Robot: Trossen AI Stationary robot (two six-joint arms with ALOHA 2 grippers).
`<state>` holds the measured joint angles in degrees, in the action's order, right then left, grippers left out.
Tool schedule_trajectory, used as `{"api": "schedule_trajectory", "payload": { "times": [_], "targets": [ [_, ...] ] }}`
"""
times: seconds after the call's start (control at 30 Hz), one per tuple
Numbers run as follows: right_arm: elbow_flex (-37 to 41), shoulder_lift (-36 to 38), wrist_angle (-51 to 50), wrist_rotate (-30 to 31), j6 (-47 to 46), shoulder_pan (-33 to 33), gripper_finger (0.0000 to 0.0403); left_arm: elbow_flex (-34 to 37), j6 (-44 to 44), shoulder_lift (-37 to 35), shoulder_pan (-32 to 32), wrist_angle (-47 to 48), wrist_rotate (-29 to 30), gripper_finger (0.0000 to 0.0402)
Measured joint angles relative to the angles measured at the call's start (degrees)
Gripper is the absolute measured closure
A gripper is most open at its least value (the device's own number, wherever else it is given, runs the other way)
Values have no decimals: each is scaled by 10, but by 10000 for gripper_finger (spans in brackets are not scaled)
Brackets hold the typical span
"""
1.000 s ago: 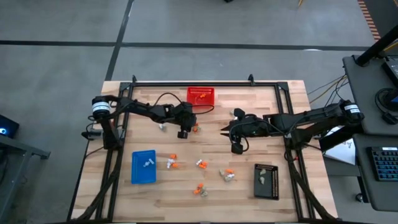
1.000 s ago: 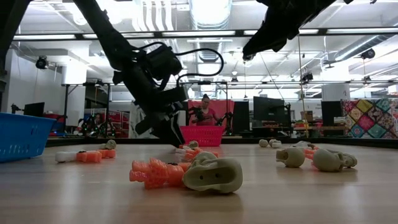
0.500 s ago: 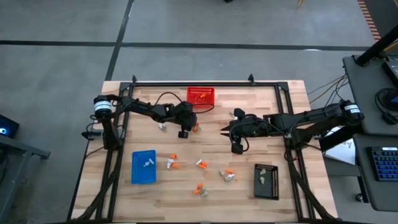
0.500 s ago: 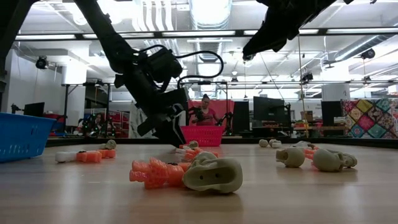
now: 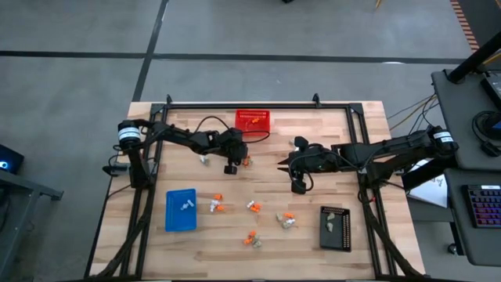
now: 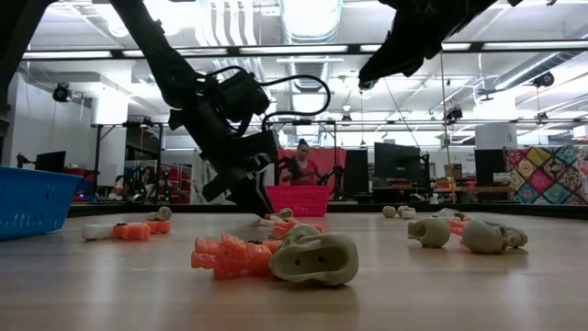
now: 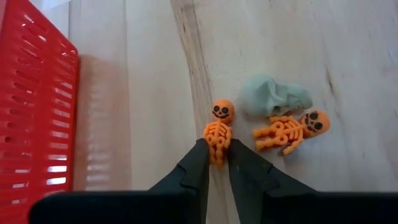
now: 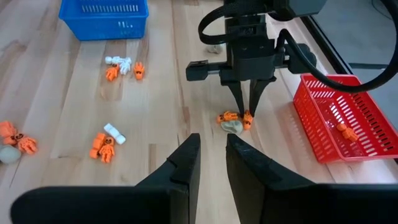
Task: Sort Halloween decoration
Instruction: Put the orange skeleton toy into the red bin
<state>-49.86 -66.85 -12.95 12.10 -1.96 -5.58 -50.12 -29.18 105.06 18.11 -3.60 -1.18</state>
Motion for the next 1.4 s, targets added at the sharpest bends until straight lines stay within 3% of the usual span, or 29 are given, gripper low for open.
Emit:
{"api": "schedule_trajectory", "payload": {
  "times": [0.57, 0.73, 1.07, 1.4],
  "targets": [
    [2, 0, 0, 0, -2, 0, 337, 1, 14, -129, 3, 18, 12, 367],
    [2, 0, 5, 0, -2, 0, 337, -33, 11, -154, 13, 46, 34, 367],
    [2, 0, 13, 0, -1, 0, 337, -175, -33, -111, 62, 169, 36, 367],
    [3, 0, 13, 0, 4, 0, 337, -290, -23, -8, 114, 264, 33, 367]
  ]
}}
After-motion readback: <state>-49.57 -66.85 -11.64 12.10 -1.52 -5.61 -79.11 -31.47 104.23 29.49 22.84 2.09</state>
